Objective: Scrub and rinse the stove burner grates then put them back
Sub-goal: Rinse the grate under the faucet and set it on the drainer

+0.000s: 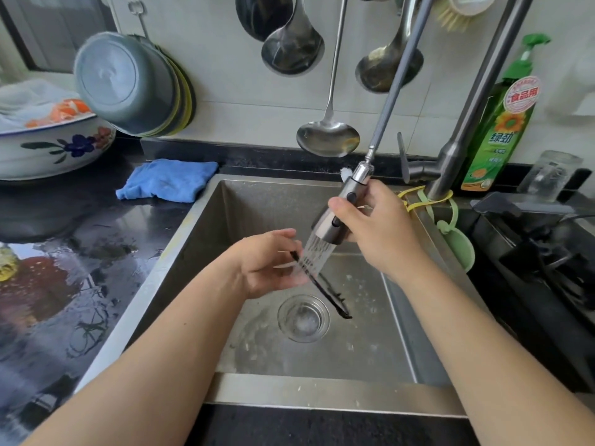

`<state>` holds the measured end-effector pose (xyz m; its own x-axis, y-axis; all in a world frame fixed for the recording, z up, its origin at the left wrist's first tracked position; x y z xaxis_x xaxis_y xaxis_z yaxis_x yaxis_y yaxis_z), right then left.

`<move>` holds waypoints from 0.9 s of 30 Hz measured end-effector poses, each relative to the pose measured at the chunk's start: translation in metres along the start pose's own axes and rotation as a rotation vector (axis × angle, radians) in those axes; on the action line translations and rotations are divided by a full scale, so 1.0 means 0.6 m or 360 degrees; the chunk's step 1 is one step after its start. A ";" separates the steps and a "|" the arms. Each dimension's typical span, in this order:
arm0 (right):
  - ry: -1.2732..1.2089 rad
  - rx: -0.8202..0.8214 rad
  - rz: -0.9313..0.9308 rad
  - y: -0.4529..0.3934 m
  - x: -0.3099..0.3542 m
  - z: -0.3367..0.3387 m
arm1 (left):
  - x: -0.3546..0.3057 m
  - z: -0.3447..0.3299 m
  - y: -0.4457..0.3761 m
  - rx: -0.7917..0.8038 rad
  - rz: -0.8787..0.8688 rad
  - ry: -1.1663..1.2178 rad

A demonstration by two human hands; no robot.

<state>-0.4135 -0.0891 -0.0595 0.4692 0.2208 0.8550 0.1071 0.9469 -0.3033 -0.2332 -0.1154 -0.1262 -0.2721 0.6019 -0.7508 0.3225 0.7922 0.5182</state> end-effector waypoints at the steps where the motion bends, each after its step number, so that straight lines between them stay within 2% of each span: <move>1: -0.0023 -0.0003 0.0004 0.000 0.000 -0.002 | 0.000 -0.006 0.002 0.0071 0.0002 -0.0068; 4: 0.0021 -0.0061 0.0006 -0.002 -0.004 0.003 | 0.006 -0.010 -0.003 0.0140 -0.0044 -0.0367; 6: 0.0102 -0.0105 -0.0026 -0.004 -0.013 0.013 | 0.009 -0.005 -0.012 -0.0060 -0.0227 -0.0652; 8: 0.0143 -0.0118 -0.0042 -0.007 -0.017 0.021 | 0.000 0.001 -0.014 -0.0381 -0.0549 -0.1139; 10: 0.0151 -0.0114 -0.0037 -0.007 -0.014 0.020 | -0.006 -0.001 -0.011 -0.0545 -0.0750 -0.1499; 14: 0.0124 -0.0139 -0.0011 -0.004 -0.005 0.001 | -0.014 -0.007 0.006 -0.0691 -0.0892 -0.1703; 18: 0.0235 -0.0211 -0.0033 -0.005 -0.008 0.014 | -0.026 -0.005 0.021 -0.1038 -0.0966 -0.2247; 20: 0.0337 -0.0274 -0.0066 -0.007 -0.017 0.033 | -0.028 0.003 0.015 -0.0941 -0.0926 -0.2119; 25: 0.0600 -0.0416 -0.0124 -0.017 -0.036 0.066 | -0.005 0.015 -0.010 -0.0461 -0.0493 -0.0923; 27: 0.0644 -0.0450 -0.0134 -0.020 -0.038 0.074 | -0.003 0.012 -0.009 -0.0380 -0.0423 -0.0724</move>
<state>-0.4640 -0.0950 -0.0567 0.7450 -0.0150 0.6669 0.3665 0.8445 -0.3904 -0.2282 -0.1214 -0.1309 0.1184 0.3170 -0.9410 0.0685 0.9428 0.3262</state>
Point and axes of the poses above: each hand's wrist, its own y-axis away from the middle knuckle, its own z-axis out of the back of the hand, x = y × z, the point moved 3 cm from there along -y, towards the middle knuckle, and after that the axes turned 2 degrees about y, right-handed, at the moved point
